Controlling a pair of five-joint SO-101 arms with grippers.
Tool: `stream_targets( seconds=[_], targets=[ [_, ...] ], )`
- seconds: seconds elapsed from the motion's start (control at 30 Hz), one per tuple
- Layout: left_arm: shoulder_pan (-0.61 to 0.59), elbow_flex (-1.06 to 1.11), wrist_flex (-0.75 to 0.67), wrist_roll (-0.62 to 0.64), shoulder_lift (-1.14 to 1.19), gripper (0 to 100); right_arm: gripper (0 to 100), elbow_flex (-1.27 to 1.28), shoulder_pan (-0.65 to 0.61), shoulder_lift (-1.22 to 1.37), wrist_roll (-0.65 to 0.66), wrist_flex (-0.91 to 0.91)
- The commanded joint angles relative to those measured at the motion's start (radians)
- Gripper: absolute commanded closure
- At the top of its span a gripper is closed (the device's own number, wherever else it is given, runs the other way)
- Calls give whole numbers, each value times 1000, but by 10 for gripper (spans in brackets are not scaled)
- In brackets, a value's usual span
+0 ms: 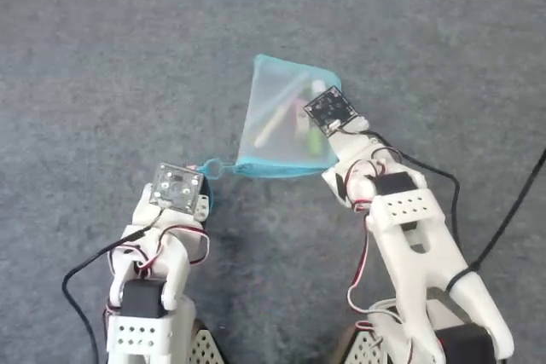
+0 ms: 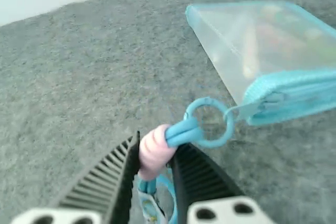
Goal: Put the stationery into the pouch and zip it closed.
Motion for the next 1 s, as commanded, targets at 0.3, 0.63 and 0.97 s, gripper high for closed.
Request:
stream_targets(
  seconds=[0.3, 0.63, 0.97],
  targets=[
    [60, 13, -77, 31, -12, 822, 989, -5, 136, -39, -95, 74],
    [60, 13, -81, 91, -12, 757, 738, 11, 91, -177, -97, 180],
    [348, 13, 58, 69, -12, 757, 740, 25, 81, -176, -97, 170]
  ],
)
